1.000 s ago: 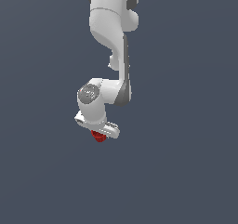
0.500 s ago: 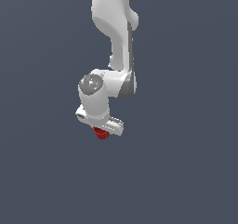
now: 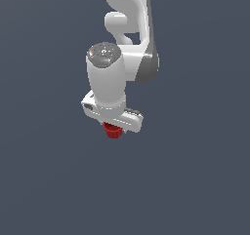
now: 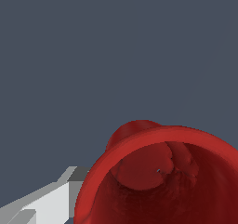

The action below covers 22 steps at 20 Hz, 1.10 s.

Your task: Pick up the object and move it to a goal position.

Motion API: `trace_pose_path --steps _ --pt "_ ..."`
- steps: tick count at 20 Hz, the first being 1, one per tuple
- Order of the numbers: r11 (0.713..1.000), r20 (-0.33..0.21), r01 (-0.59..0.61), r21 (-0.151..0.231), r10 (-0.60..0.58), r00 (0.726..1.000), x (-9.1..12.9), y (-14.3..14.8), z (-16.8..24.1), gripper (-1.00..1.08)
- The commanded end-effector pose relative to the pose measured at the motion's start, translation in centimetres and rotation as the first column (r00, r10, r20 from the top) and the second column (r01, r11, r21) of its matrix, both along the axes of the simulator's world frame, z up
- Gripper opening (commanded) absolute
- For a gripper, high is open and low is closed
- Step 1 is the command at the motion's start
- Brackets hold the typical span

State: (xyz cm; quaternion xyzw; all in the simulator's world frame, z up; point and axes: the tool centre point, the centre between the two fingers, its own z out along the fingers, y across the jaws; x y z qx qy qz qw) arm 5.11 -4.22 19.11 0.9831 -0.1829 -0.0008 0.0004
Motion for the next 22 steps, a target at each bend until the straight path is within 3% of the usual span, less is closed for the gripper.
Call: trace_pose_path --steps 1,12,22 --pt "1.0 0.002 0.0 0.0 0.0 1.0 0.3 1.0 2.9 -1.0" --pt "1.0 0.002 0.0 0.0 0.0 1.0 1.8 5.0 13.7 -1.0" --pt "1.0 0.002 0.0 0.0 0.0 1.0 2.6 6.7 18.0 -1.0"
